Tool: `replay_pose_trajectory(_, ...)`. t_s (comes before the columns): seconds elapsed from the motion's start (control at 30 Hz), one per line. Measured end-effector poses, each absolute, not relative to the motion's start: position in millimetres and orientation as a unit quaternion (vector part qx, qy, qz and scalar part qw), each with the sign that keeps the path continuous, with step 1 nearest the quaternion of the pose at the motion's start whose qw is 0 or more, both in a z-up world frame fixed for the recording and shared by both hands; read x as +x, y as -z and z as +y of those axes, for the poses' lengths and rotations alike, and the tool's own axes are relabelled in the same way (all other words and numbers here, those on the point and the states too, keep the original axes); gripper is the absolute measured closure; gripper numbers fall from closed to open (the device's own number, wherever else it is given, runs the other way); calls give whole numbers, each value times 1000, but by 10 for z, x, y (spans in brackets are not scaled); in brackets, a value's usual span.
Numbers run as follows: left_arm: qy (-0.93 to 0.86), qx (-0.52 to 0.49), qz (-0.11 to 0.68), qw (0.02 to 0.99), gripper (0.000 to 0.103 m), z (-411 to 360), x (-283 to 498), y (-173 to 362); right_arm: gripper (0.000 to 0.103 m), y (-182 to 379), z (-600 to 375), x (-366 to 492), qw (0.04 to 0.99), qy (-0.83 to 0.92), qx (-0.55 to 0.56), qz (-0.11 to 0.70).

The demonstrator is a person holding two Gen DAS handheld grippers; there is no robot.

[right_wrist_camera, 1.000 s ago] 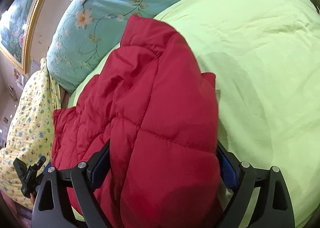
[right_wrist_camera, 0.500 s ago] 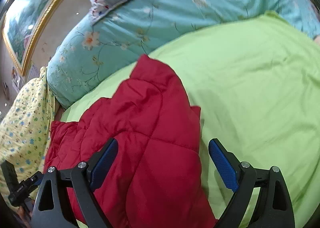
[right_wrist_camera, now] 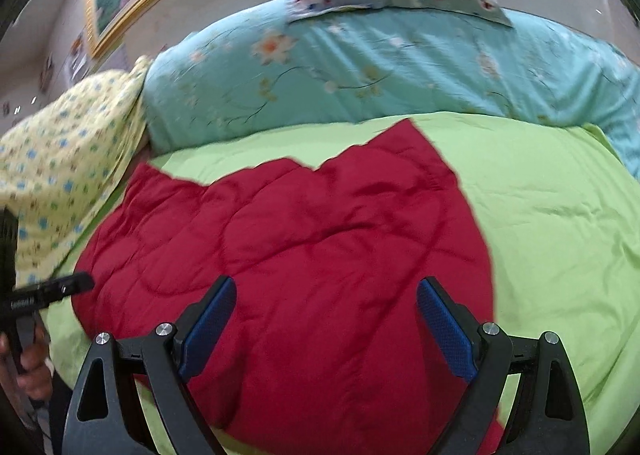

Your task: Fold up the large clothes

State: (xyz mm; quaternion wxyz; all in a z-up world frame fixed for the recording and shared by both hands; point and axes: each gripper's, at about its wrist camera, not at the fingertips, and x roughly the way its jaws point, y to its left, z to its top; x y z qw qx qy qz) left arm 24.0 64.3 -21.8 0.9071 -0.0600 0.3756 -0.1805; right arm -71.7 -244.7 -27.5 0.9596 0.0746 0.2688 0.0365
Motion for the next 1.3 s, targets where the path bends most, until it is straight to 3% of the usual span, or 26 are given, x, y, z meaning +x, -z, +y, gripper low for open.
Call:
replay_pose_trajectory(0.33,172,-12,388,906,27,502,377,317,10,282,-1901,-523,941,-88,5,327)
replay_pose_trajectory(0.6,172,-21,405,898,27,529,673,403,10,415,-1930,-31,913,-83,12,399)
replay_pose_trajectory(1.07,108,-4,453,885,27,430,1452,277,10,370,-2233,449,908,-16,32,418)
replay_pose_trajectory(1.3,69,-18,483,873,25,498,1972,514,10,450,-2542,702,903,4,53,427)
